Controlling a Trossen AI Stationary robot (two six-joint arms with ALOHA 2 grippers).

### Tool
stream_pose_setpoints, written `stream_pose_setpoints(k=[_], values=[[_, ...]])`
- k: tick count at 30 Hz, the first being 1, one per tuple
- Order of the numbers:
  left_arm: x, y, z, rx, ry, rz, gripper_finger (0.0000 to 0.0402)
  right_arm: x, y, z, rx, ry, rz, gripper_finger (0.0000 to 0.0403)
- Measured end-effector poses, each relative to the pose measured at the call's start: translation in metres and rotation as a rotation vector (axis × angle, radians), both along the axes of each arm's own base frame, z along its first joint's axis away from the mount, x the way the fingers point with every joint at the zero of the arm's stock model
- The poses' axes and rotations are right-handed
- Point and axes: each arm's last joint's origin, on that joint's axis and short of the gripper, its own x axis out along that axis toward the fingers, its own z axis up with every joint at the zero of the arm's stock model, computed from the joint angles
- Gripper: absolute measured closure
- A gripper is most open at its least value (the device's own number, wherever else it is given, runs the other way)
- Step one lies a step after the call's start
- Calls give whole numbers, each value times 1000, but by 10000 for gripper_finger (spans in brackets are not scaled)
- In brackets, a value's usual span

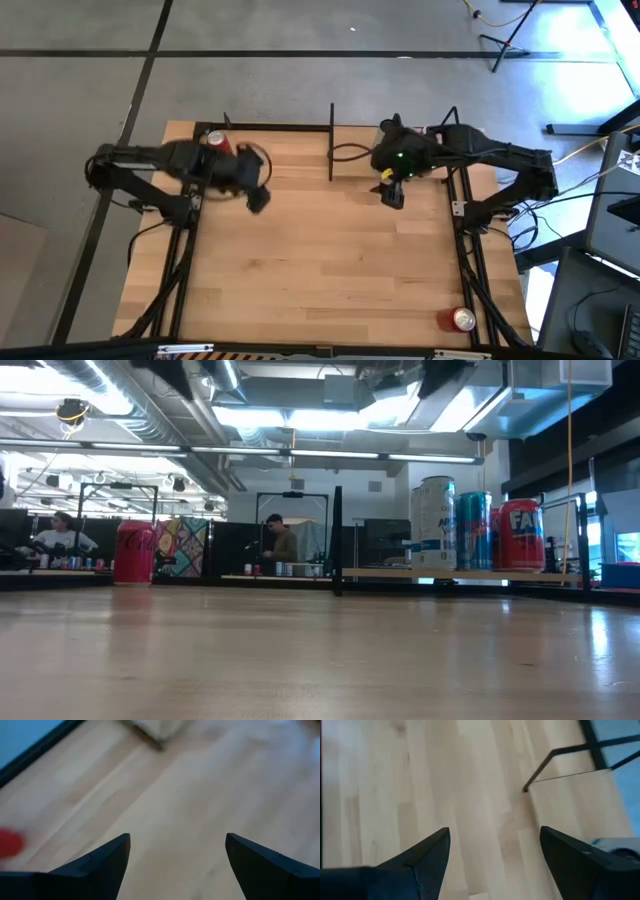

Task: Place canned beverage on shelf
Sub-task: Put the top red soda can on the shelf

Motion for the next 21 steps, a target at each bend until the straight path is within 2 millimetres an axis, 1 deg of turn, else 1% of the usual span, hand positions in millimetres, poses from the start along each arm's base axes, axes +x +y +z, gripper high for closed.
stream_pose_setpoints(k=[3,6,8,12,15,17,19,21], values=[[-8,30,-2,-26,83,127,85,4,0,-18,11,32,5,107],[-21,61,-6,-58,193,233,85,10,-1,-34,26,46,-16,107],[-27,79,-6,-54,225,260,85,12,0,-46,50,52,-11,107],[-35,104,-7,-35,254,248,85,15,2,-65,114,85,18,107],[-45,123,-7,-25,275,299,85,16,2,-74,134,96,10,107],[-52,135,-8,-32,284,354,82,17,2,-76,140,83,3,107],[-57,148,-10,-59,290,414,69,19,-2,-75,145,55,-18,107],[-61,162,-15,-108,298,442,49,16,-9,-73,134,48,-46,107]])
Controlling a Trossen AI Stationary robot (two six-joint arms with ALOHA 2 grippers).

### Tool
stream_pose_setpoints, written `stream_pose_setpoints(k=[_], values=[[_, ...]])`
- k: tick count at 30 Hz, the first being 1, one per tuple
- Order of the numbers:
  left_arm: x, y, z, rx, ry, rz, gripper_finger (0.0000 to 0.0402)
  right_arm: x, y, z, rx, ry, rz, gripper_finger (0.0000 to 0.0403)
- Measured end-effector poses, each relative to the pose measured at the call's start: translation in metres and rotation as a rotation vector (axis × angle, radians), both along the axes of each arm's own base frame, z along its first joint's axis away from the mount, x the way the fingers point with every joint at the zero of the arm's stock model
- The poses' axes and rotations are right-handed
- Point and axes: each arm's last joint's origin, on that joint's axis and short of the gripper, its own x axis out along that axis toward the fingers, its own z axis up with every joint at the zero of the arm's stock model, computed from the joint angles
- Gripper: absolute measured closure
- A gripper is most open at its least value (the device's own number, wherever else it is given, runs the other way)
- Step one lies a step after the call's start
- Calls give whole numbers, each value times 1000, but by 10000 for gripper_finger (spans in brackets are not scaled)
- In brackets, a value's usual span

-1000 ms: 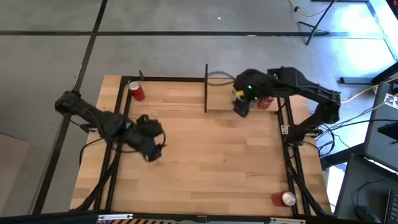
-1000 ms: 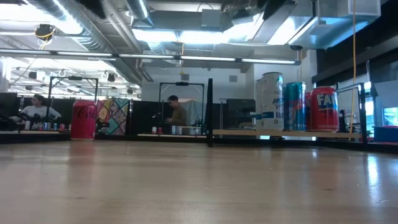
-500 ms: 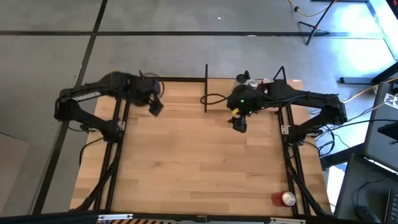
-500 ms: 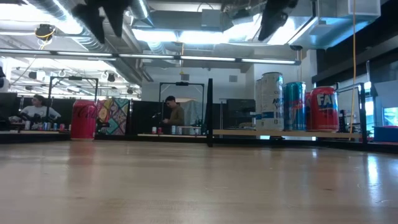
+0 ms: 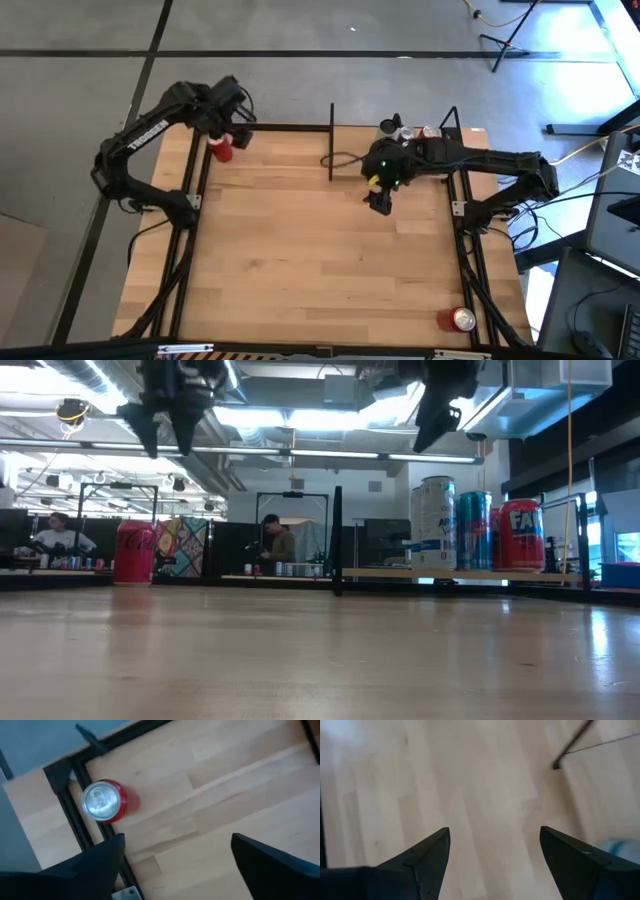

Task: Place canned beverage on shelf
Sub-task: Put the top red soda can on the shelf

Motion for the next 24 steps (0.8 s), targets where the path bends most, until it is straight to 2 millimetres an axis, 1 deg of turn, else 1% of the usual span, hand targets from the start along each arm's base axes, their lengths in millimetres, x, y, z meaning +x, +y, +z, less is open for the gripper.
stream_pose_setpoints(k=[3,5,8,12,16,20,24], values=[[-8,19,-7,-36,28,58,16,-4,-13,3,-18,-15,-33,107],[-11,27,-11,-45,50,65,6,-5,-20,3,-11,-16,-50,107],[-12,34,-13,-16,92,74,11,-6,-25,3,-13,-19,-59,107],[-12,40,-15,34,150,82,14,-3,-26,4,-30,-48,-43,107],[-16,55,-24,-28,133,157,14,-3,-26,5,-42,-55,-24,107],[-20,71,-35,-76,158,214,14,-3,-26,4,-46,-45,-16,107],[-23,81,-45,-124,180,247,14,-5,-25,3,-38,-30,0,107]])
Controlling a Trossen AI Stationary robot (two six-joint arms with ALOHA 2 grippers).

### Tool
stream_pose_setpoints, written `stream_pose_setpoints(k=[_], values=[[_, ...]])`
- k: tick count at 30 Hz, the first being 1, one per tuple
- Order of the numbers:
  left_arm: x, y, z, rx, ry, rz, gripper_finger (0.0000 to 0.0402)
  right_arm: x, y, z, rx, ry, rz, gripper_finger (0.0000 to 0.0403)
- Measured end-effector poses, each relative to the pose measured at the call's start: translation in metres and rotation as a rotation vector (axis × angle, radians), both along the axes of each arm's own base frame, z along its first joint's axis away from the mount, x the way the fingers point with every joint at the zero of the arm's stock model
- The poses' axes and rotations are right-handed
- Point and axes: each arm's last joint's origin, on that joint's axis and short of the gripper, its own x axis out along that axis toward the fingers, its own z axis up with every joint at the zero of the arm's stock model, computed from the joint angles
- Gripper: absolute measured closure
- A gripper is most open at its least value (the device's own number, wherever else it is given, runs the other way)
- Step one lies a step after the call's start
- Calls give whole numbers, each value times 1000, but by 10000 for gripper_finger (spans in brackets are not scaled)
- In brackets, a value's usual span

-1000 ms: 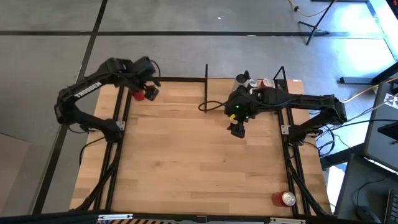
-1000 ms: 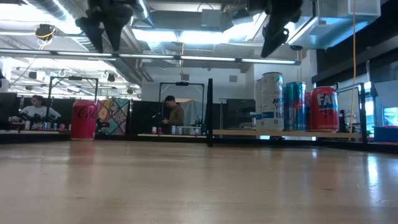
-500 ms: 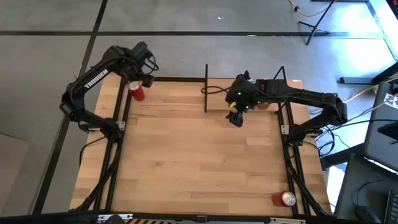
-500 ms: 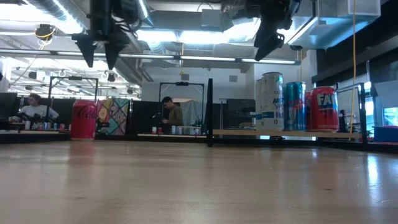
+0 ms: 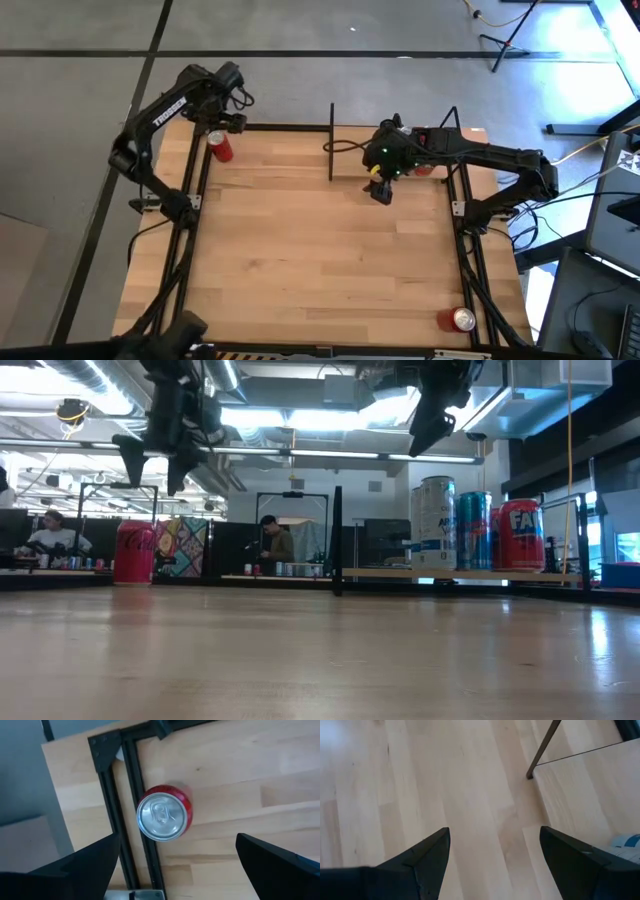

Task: Place canned beverage on shelf
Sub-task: Put the top red soda can on the shelf

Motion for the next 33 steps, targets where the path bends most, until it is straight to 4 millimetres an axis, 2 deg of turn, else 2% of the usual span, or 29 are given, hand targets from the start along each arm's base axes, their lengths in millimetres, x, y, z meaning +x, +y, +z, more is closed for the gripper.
stream_pose_setpoints(k=[15,18,27,33], values=[[-1,26,-32,-116,65,77,15,-1,1,-1,14,15,13,107],[-2,30,-43,-140,74,86,15,-2,1,-1,14,17,13,107],[5,32,-82,-154,196,56,15,-2,1,-1,13,19,13,107],[5,28,-100,-190,164,51,15,-2,1,-1,9,21,14,107]])
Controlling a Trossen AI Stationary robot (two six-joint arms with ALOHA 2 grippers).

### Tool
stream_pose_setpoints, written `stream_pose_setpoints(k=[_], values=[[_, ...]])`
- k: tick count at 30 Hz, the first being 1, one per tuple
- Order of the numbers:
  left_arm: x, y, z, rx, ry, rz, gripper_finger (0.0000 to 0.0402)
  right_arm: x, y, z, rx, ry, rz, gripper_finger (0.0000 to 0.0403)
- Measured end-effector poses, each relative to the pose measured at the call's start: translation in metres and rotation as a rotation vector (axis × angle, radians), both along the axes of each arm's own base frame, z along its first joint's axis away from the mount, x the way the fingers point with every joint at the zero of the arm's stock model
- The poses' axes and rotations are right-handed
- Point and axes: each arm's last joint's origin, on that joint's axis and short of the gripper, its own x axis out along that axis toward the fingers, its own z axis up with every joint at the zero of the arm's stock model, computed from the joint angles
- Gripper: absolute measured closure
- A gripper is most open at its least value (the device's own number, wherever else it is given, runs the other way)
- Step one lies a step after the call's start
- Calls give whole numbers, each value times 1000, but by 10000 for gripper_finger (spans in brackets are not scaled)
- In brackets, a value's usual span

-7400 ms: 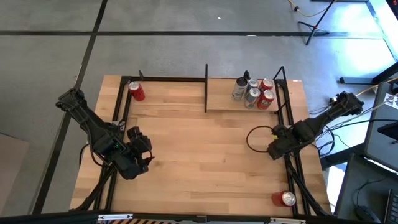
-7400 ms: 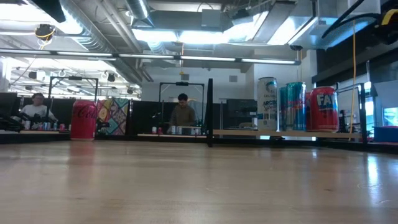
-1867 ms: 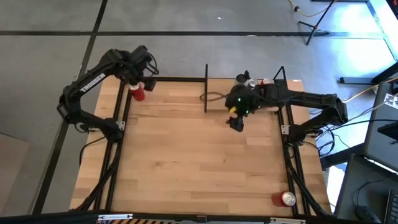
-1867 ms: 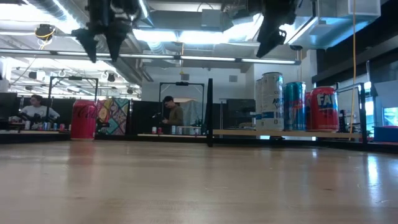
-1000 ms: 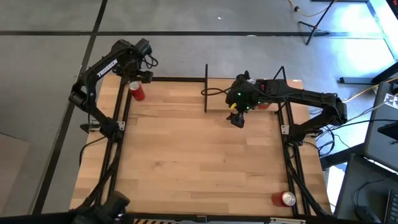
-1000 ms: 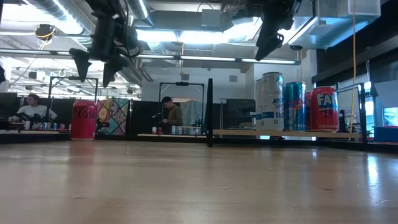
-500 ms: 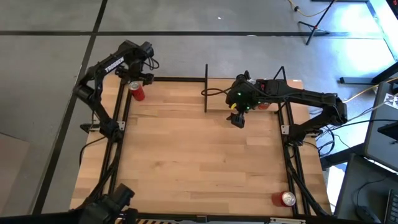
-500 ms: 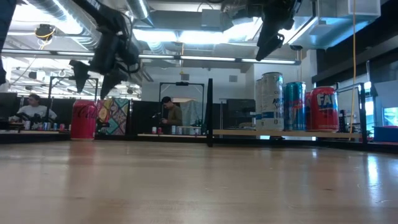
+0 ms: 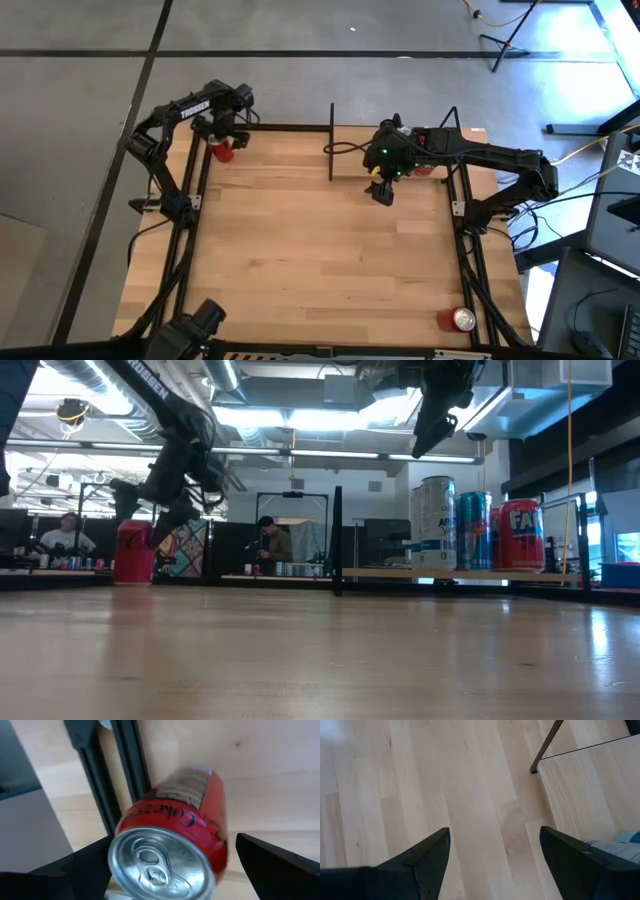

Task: Place canned beverage on shelf
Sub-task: Put the top red soda can on the shelf

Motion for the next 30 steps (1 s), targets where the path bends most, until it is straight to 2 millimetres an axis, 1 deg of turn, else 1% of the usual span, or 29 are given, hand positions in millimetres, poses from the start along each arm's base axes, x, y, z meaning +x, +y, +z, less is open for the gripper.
stream_pose_setpoints(k=[3,5,12,18,21,24,27,30], values=[[-1,-3,-7,-36,-18,-3,20,0,0,0,-8,2,-4,107],[-1,-6,-8,-59,-15,-22,36,0,0,0,-13,3,-7,107],[1,-9,-6,-94,-48,-53,143,1,-1,1,-33,-10,5,107],[14,-19,-3,-118,-70,-110,145,0,-1,0,-30,2,5,107],[28,-32,7,-115,-131,-158,145,-3,0,0,-24,26,5,107],[45,-51,20,-106,-181,-202,145,-11,2,5,-24,23,6,107],[67,-74,33,-102,-203,-261,145,-19,4,13,-20,-13,12,107],[94,-101,45,-97,-267,-324,145,-25,6,19,-24,-39,18,107]])
